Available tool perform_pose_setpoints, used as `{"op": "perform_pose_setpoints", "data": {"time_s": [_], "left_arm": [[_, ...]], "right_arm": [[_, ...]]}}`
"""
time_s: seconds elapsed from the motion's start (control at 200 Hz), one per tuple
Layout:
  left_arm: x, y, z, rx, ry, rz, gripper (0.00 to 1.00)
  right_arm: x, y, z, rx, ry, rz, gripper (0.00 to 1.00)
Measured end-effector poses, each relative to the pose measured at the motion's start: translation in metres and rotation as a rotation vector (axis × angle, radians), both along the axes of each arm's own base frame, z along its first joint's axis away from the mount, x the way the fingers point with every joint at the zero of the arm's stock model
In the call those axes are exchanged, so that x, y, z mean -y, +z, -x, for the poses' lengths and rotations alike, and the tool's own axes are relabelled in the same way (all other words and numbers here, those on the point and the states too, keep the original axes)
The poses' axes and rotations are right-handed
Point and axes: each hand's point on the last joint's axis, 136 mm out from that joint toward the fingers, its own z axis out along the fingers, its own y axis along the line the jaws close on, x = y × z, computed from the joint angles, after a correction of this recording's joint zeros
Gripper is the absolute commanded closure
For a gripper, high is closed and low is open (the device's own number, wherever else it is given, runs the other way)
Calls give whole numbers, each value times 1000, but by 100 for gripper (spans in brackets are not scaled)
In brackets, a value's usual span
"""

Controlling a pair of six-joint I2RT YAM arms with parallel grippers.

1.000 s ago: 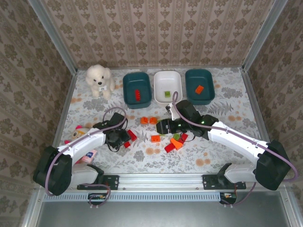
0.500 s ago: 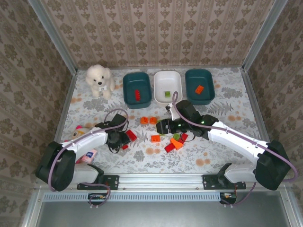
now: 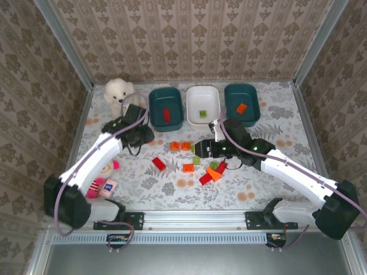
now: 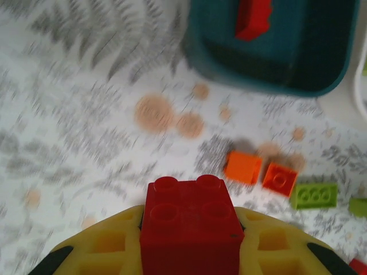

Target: Sort the legos into containers by color

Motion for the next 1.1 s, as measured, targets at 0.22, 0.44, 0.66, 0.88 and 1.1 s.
{"op": "perform_pose_setpoints", "data": {"time_s": [0.22, 0.44, 0.66, 0.88, 1.1], "left_arm": [[31, -29, -98, -49, -96, -88, 85], [51, -55, -161, -70, -175, -180, 87], [46, -83, -171, -136, -193, -241, 86], [39, -90, -172, -157, -183, -259, 86], [38, -92, -168, -178, -186, -268, 71]], "right_arm": [[12, 28, -20, 37, -83, -49, 34], [21, 40, -22, 64, -118, -67, 33], [32, 52, -14, 92, -147, -91, 33], [37, 40, -11, 64, -158, -73, 33], [37, 32, -12, 43, -161, -60, 33]]}}
